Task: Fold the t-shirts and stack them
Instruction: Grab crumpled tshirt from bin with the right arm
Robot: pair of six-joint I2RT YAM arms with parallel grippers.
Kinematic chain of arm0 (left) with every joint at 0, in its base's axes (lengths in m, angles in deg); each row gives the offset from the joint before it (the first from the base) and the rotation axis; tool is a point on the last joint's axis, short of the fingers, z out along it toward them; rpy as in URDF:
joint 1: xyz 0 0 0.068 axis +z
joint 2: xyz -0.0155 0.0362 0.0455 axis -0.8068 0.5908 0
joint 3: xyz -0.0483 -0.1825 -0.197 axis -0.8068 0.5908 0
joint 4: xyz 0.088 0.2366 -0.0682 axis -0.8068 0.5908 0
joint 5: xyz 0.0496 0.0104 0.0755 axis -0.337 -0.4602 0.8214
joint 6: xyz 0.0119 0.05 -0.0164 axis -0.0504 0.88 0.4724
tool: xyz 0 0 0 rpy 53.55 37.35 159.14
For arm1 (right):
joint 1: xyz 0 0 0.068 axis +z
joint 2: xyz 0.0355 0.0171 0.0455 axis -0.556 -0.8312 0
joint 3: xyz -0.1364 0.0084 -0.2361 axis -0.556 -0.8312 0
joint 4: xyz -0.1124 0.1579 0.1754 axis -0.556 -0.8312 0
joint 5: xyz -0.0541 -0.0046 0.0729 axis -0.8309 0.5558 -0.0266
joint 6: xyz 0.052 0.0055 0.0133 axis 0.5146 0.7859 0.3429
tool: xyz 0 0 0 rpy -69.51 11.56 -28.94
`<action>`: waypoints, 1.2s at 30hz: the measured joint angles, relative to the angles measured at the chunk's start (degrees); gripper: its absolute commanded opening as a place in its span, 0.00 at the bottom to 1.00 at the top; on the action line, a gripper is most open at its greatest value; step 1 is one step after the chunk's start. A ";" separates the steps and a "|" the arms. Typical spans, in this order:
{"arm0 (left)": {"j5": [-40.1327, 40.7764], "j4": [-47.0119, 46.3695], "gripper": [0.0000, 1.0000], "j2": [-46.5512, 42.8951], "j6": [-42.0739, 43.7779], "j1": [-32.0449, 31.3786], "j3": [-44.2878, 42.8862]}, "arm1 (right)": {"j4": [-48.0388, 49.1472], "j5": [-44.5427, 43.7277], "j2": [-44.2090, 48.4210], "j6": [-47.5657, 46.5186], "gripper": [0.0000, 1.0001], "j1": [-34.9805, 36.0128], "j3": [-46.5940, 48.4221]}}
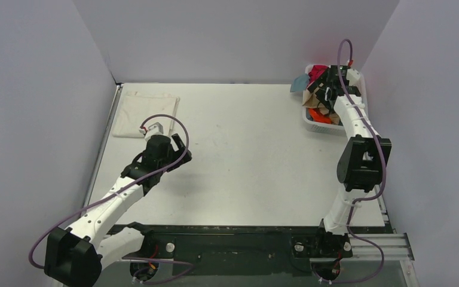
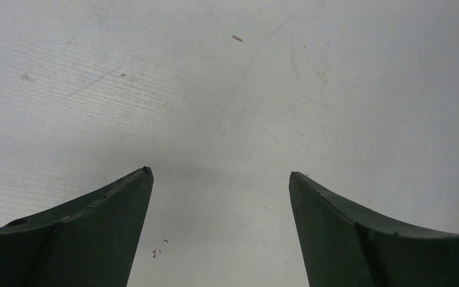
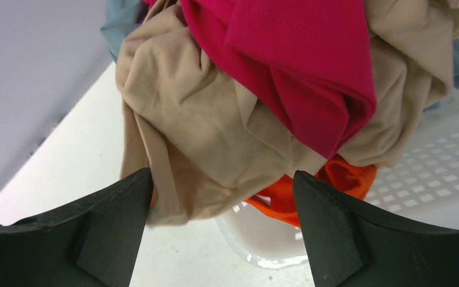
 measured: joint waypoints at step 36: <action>-7.58 -1.77 0.95 1.16 -0.02 2.73 0.00 | 5.01 -9.27 11.74 1.60 0.00 -0.87 -6.03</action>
